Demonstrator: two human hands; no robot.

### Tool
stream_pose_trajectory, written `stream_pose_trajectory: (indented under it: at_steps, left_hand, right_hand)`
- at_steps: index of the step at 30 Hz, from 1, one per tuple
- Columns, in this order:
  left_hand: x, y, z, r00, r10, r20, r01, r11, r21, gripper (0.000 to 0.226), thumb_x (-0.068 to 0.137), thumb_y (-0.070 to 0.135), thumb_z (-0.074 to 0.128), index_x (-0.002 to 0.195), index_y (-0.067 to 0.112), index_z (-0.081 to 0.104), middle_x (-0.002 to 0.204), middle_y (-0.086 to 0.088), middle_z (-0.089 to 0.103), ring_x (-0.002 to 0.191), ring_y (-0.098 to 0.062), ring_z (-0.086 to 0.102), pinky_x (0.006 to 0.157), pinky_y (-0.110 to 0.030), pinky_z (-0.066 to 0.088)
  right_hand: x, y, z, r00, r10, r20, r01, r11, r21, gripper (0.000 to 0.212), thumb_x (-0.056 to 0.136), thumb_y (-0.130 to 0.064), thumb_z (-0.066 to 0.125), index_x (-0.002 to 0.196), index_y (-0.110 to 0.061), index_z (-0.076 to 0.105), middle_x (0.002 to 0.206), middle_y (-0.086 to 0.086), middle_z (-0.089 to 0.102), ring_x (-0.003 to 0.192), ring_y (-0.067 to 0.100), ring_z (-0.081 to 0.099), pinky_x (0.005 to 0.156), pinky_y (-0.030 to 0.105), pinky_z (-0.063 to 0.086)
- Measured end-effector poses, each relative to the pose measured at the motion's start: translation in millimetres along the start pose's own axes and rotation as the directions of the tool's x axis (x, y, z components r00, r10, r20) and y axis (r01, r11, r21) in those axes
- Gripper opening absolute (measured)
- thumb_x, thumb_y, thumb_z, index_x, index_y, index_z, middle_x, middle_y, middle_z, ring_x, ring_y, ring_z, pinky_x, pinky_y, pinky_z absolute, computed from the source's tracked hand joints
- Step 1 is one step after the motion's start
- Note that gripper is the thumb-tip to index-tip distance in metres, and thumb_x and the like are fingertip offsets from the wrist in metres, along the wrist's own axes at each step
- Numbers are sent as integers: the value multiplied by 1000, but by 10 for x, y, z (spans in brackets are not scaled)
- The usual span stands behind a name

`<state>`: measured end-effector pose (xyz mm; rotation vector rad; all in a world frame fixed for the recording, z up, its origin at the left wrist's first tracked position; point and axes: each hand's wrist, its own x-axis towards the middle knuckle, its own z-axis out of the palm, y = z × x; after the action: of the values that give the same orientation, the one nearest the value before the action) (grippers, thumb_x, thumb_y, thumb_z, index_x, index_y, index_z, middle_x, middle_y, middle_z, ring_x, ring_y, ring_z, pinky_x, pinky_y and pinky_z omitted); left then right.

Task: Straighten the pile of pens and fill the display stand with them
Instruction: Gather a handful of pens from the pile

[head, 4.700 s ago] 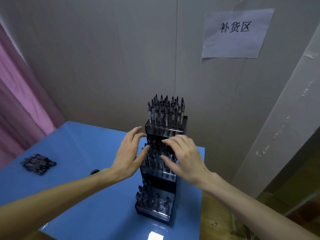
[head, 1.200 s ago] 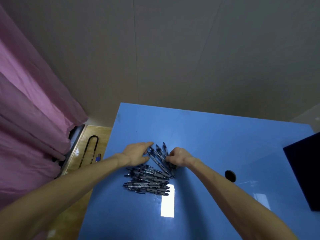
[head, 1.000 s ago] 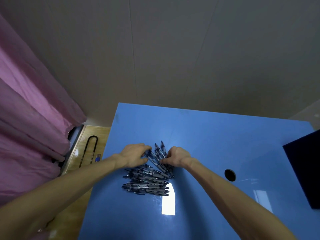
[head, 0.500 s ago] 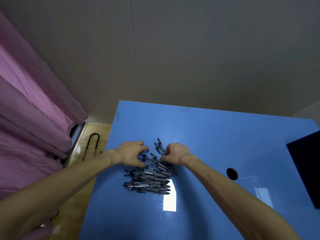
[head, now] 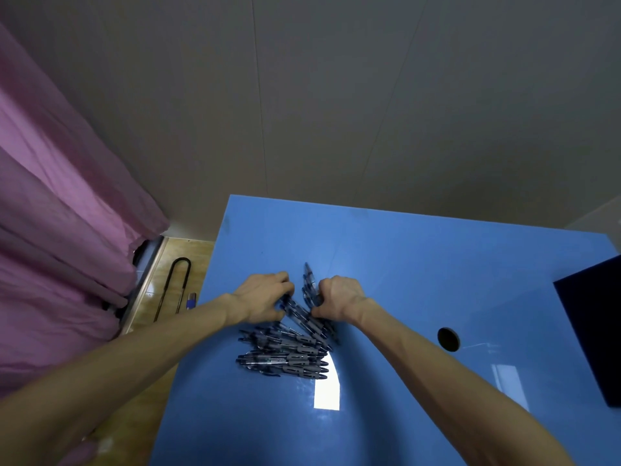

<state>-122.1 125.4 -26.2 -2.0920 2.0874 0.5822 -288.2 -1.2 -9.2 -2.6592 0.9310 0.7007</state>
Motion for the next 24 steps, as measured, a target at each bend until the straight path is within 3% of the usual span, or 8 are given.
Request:
stream_pose_trajectory:
  at_steps: [4,6,9,12,15,18,21,24]
  left_hand:
    - [121,42,-37,999,-21,-31,22,1000,11,50,92,37,64,138,20,52,132,0,48,106,-21,57,72,-31,41]
    - [177,76,-37,996,-65,-60,64,998,-18,59,96,35,60,150,19,42,144,-4,42,119,-24,54,82,-35,49]
    - [195,148,-30,982,-173,-71,165,980,-109,71,99,34,57,159,16,24,159,-8,24,134,-30,45,96,-42,51]
    - [174,210,-37,954,-282,-102,260,947,-188,68,100,36,55,157,15,25,156,-8,31,128,-29,50,92,-42,52]
    - [179,258,-44,922,-374,-100,336,902,-270,68,100,45,51,157,15,26,153,-8,35,123,-28,54,91,-42,51]
    - [259,320,-40,921,-388,-38,349,865,-361,80,99,54,51,161,16,17,167,-5,17,146,-29,35,111,-44,42]
    - [350,388,-76,943,-334,-2,310,878,-366,80,100,56,50,163,18,17,169,-2,22,152,-27,25,118,-43,33]
    - [393,426,-71,954,-298,18,286,897,-338,76,101,55,50,161,16,24,166,-3,29,149,-26,29,118,-43,35]
  right_hand:
    - [-13,145,19,986,154,56,-160,979,126,40,82,-59,69,89,-21,57,83,-3,58,84,20,59,70,28,43]
    - [-25,282,18,973,201,116,-223,948,227,40,80,-58,72,82,-22,54,89,-1,61,85,20,59,71,28,43]
    - [-91,532,26,954,191,233,-259,914,313,44,76,-54,80,72,-20,53,79,-1,62,73,20,62,66,27,48]
    - [-155,688,72,924,188,333,-310,878,365,48,70,-58,85,75,-16,62,73,0,67,65,19,67,67,28,58]
    - [-174,671,50,939,259,226,-321,898,300,58,73,-73,72,73,-18,56,72,-1,64,67,18,62,69,28,53]
    - [-167,566,15,954,292,62,-299,932,205,66,75,-81,63,90,-18,56,83,-2,62,76,18,59,68,28,46]
    - [-135,471,81,959,282,-11,-277,949,147,79,78,-81,60,117,-14,47,104,2,65,94,22,64,75,32,48]
    - [-148,462,182,974,211,-79,-204,975,93,68,90,-70,55,123,-11,45,111,6,67,101,25,67,77,34,49]
